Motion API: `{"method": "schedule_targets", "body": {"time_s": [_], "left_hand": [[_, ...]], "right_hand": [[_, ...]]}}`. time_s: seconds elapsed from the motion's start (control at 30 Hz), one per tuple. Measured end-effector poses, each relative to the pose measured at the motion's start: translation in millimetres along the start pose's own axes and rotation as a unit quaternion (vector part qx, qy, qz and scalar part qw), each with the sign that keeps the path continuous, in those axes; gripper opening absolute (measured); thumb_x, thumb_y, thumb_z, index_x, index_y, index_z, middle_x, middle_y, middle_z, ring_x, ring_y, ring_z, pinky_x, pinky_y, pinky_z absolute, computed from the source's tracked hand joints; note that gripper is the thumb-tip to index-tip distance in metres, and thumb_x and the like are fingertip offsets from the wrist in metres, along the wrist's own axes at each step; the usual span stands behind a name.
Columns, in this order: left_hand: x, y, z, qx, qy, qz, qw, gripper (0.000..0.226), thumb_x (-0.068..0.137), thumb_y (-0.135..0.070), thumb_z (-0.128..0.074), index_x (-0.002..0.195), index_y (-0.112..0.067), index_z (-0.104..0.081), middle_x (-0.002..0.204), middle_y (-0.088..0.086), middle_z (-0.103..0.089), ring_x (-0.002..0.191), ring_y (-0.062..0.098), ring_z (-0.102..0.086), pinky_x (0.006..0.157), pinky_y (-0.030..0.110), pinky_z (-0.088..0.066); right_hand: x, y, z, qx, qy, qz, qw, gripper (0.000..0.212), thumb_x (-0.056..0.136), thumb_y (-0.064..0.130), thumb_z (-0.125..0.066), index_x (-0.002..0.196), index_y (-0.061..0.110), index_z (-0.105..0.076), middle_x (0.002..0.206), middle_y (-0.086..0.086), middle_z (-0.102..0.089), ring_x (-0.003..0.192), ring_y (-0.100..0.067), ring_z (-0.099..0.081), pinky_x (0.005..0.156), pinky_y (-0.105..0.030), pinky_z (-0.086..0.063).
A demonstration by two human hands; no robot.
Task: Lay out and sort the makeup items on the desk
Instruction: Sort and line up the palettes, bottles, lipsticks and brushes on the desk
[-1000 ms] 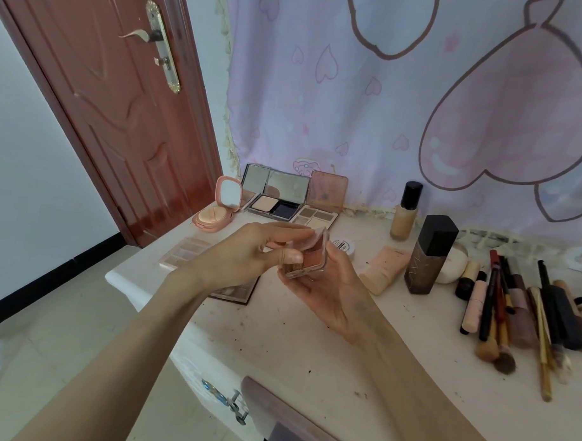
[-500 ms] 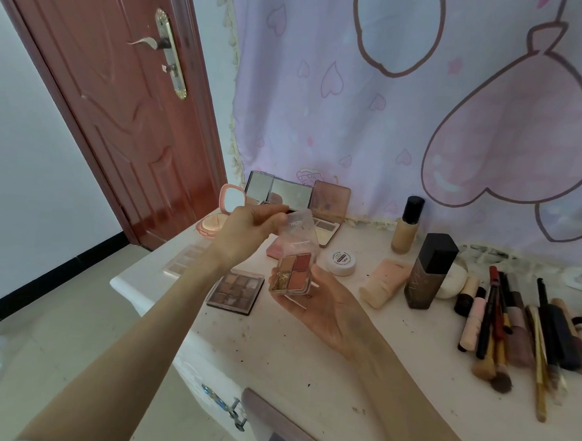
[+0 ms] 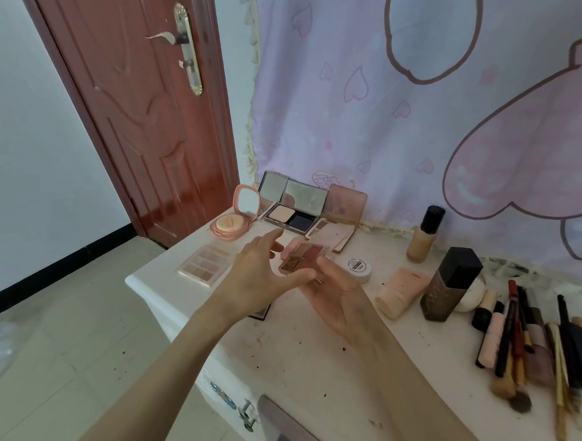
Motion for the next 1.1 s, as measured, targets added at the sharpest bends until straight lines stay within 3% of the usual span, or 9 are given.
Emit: {"method": "schedule_targets", "body": {"time_s": [0.1,0.3,0.47,0.57,0.77,0.93,1.03,1.1], "left_hand": [[-0.5,5.8,1.9,-0.011,0.003,0.007,1.000,0.082,0.072,-0.047,-0.072,0.140,-0.020,-0.035,0.117,-0.008,-0.055,0.106,0.007,-0.050,0.090,0.025,-0.043],[2.0,10.5,7.7,-0.022,-0.015,0.000,1.000,0.071,0.076,-0.039,-0.071,0.137,-0.017,-0.041,0.116,-0.005,-0.059,0.104,0.006,-0.051,0.089,0.017,-0.037],[5.9,24.3,11.7,0.003,-0.036,0.025,0.999,0.072,0.077,-0.035,-0.072,0.138,-0.014,-0.040,0.124,0.002,-0.058,0.111,0.011,-0.052,0.093,0.020,-0.038],[11.1,38.1,11.3,0.031,-0.036,0.050,0.998,0.073,0.078,-0.035,-0.072,0.139,-0.012,-0.039,0.128,0.005,-0.055,0.115,0.015,-0.051,0.093,0.023,-0.039],[41.8,64.0,8.5,0.095,-0.054,0.073,0.991,0.068,0.079,-0.036,-0.070,0.136,-0.015,-0.039,0.128,0.008,-0.054,0.119,0.023,-0.048,0.096,0.035,-0.041],[67.2,75.1,5.8,0.187,-0.060,0.085,0.977,0.065,0.080,-0.040,-0.067,0.133,-0.012,-0.040,0.126,0.013,-0.051,0.119,0.027,-0.042,0.099,0.038,-0.039],[75.1,78.9,0.6,0.200,-0.052,0.085,0.975,0.066,0.082,-0.041,-0.064,0.134,-0.012,-0.038,0.127,0.015,-0.048,0.120,0.029,-0.039,0.099,0.037,-0.036],[78.2,82.7,-3.0,0.195,-0.052,0.083,0.976,0.066,0.083,-0.039,-0.064,0.135,-0.011,-0.036,0.128,0.015,-0.048,0.120,0.029,-0.039,0.099,0.037,-0.036]], "right_hand": [[5.0,1.8,-4.1,-0.021,0.019,0.005,1.000,0.049,0.089,0.012,-0.050,0.132,-0.009,-0.041,0.131,-0.027,-0.050,0.125,-0.038,-0.048,0.101,-0.036,-0.044],[8.6,5.6,-17.5,-0.037,0.042,0.005,0.998,0.042,0.090,0.005,-0.047,0.131,-0.008,-0.044,0.130,-0.023,-0.054,0.122,-0.032,-0.052,0.097,-0.032,-0.048],[22.9,16.4,-11.6,-0.111,-0.076,0.007,0.991,0.030,0.095,0.010,-0.048,0.116,-0.010,-0.056,0.115,-0.018,-0.065,0.110,-0.027,-0.062,0.086,-0.030,-0.055],[41.9,24.8,-7.0,-0.199,-0.157,0.014,0.967,0.020,0.095,0.013,-0.051,0.099,-0.002,-0.064,0.096,-0.013,-0.069,0.091,-0.020,-0.068,0.071,-0.024,-0.057],[100.7,27.8,-10.1,-0.349,-0.214,-0.004,0.912,0.015,0.087,0.000,-0.056,0.076,0.002,-0.065,0.072,-0.013,-0.061,0.068,-0.020,-0.057,0.062,-0.022,-0.048],[147.9,25.8,3.1,-0.453,-0.250,0.001,0.856,0.013,0.088,-0.002,-0.054,0.098,0.001,-0.063,0.071,-0.009,-0.061,0.056,-0.015,-0.055,0.047,-0.016,-0.047],[161.9,28.0,9.2,-0.502,-0.258,0.009,0.825,0.021,0.085,-0.005,-0.054,0.076,0.013,-0.060,0.083,-0.010,-0.062,0.056,-0.011,-0.055,0.051,-0.018,-0.046],[166.2,28.0,11.9,-0.526,-0.252,0.011,0.812,0.021,0.083,-0.004,-0.057,0.074,0.014,-0.058,0.086,-0.008,-0.062,0.057,-0.009,-0.056,0.054,-0.018,-0.044]]}}
Point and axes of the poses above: each hand's wrist, its own x-axis towards the middle knuckle, its own z-axis out of the back of the hand, y = z × x, the point moved 3 cm from there along x, towards the middle knuckle
